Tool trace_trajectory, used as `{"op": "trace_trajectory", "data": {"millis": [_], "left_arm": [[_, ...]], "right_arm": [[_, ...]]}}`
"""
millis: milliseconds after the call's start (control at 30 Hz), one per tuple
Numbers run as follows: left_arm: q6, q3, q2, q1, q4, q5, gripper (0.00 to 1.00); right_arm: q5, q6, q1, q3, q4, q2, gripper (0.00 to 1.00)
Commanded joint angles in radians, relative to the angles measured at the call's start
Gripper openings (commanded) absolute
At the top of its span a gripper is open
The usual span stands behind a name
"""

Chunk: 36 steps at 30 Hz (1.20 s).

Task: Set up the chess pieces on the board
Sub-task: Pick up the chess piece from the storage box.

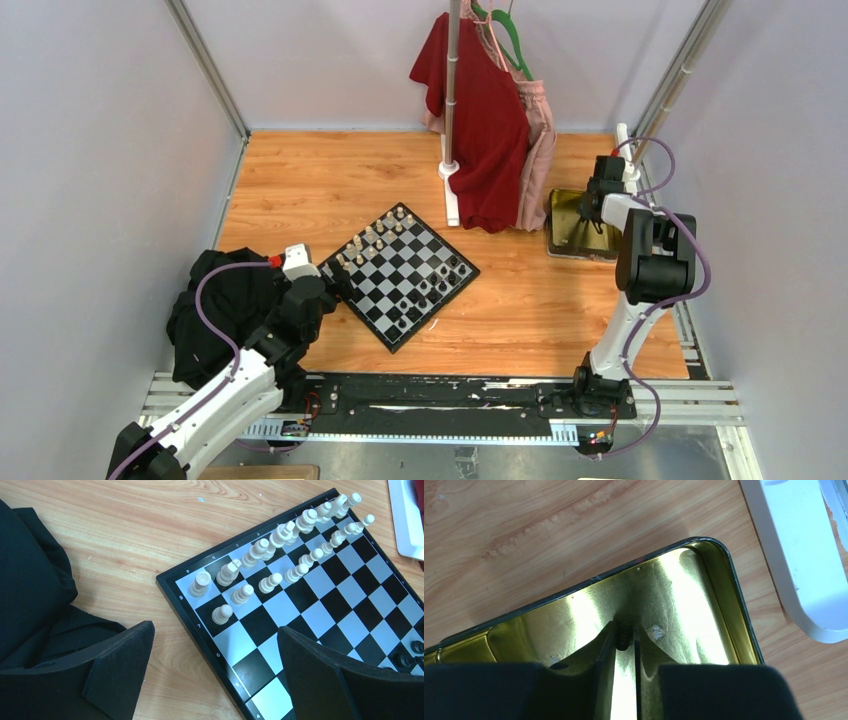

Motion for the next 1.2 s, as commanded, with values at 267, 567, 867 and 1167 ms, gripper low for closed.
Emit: {"op": "trace_trajectory", "data": {"millis": [267,567,867,1167], "left_arm": [[0.009,0.010,-0.007,-0.006,0.032,-0.007,1.00],[0.008,0.003,-0.037,-0.006,0.020,-0.012,1.00],[0.005,-0.003,-0.061,-0.006,0.012,-0.019,1.00],[0.000,-0.008,-0.093,-0.006,-0.004,-0.027,1.00]], "right_arm": [[-0.025,0.003,-0.015,0.003,-0.009,-0.020,0.00],[-0.029,0.017,0.017,-0.101,-0.007,-0.158,0.00],[0.009,-0.001,0.179,-0.308,-0.051,-0.448,0.00],[0.119,-0.042,0.594,-0.442,-0.160,-0.758,0.00]]}}
